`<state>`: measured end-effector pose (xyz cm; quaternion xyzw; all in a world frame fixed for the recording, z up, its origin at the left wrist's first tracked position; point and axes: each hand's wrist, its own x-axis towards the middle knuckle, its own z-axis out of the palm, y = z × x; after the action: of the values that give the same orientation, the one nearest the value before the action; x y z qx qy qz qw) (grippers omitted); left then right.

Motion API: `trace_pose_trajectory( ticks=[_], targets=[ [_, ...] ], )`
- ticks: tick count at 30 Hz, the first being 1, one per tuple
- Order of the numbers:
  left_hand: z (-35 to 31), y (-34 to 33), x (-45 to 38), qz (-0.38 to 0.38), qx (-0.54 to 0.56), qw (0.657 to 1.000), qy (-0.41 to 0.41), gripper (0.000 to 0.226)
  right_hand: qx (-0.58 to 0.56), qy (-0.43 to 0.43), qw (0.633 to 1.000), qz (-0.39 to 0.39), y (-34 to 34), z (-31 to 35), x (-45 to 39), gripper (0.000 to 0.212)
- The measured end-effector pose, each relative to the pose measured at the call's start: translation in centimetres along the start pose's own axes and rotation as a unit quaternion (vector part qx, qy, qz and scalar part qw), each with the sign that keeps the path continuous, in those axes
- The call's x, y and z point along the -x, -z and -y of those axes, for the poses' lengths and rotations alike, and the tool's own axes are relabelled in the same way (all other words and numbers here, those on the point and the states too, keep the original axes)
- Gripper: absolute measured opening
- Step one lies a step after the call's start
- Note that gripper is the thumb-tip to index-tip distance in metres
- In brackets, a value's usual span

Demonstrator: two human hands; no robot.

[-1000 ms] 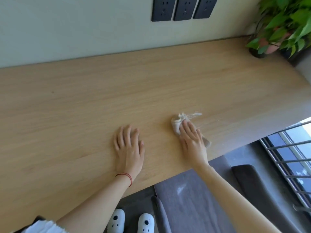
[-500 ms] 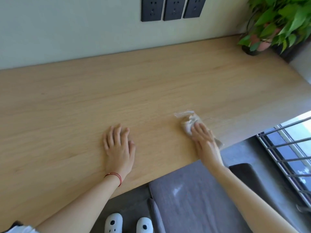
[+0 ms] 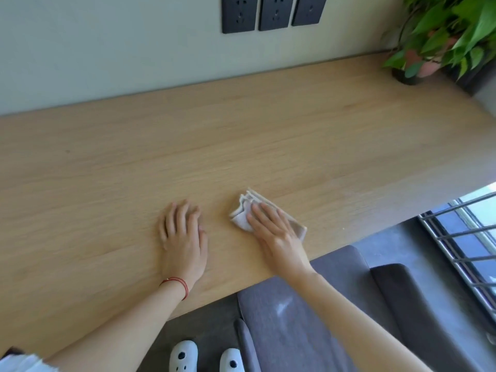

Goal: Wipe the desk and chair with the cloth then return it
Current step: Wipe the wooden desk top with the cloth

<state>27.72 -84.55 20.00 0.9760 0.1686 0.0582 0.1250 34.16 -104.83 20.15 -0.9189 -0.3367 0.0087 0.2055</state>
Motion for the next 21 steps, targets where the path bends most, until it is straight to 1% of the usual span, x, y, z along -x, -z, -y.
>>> trace_pose_trajectory(
  ticks=[2, 4, 5, 7, 9, 11, 13, 14, 16, 17, 19, 21],
  targets=[
    [0.0, -0.1, -0.2, -0.001, 0.001, 1.0, 0.0, 0.044, 0.014, -0.086, 0.996, -0.018, 2.2, -4.2, -0.6, 0.044],
    [0.1, -0.1, -0.3, 0.002, 0.0, 1.0, 0.001, 0.044, 0.021, -0.188, 0.98, -0.064, 3.3, -7.2, -3.7, 0.039],
    [0.1, -0.2, -0.3, 0.004, 0.0, 1.0, 0.001, 0.043, 0.025, -0.222, 0.971, -0.089, 3.4, -7.5, -5.7, 0.037],
    [0.1, -0.2, -0.3, 0.008, -0.002, 1.0, 0.004, 0.043, 0.019, -0.255, 0.959, -0.122, 2.4, -6.0, -9.6, 0.036],
    [0.2, -0.2, -0.2, 0.013, -0.003, 1.0, 0.008, 0.041, 0.0, -0.225, 0.967, -0.118, 0.6, -2.1, -12.1, 0.036],
    [0.2, -0.3, -0.2, 0.016, -0.008, 1.0, 0.008, 0.038, -0.029, -0.129, 0.988, -0.078, -1.5, 2.9, -12.1, 0.035],
    [0.2, -0.3, -0.1, 0.015, 0.004, 1.0, 0.019, 0.032, -0.047, -0.032, 0.998, -0.024, -3.0, 6.8, -8.8, 0.035],
    [0.2, -0.3, 0.0, 0.007, 0.021, 0.999, 0.025, 0.024, -0.067, -0.006, 0.998, -0.004, -3.1, 7.4, -6.6, 0.036],
    [0.3, -0.4, 0.1, -0.014, 0.052, 0.998, 0.017, 0.007, -0.076, 0.013, 0.997, 0.013, -2.0, 5.1, -2.5, 0.04],
    [0.4, -0.5, 0.1, -0.022, 0.057, 0.998, 0.011, 0.006, -0.056, 0.014, 0.998, 0.01, -1.0, 3.0, -1.1, 0.043],
    [0.4, -0.4, -0.1, -0.024, 0.043, 0.999, 0.007, 0.019, -0.018, -0.028, 0.999, -0.006, 1.7, -2.6, -0.5, 0.048],
    [0.2, -0.1, -0.2, -0.016, 0.019, 1.0, 0.005, 0.034, 0.005, -0.109, 0.994, -0.025, 4.6, -8.1, -2.6, 0.045]
  ],
)
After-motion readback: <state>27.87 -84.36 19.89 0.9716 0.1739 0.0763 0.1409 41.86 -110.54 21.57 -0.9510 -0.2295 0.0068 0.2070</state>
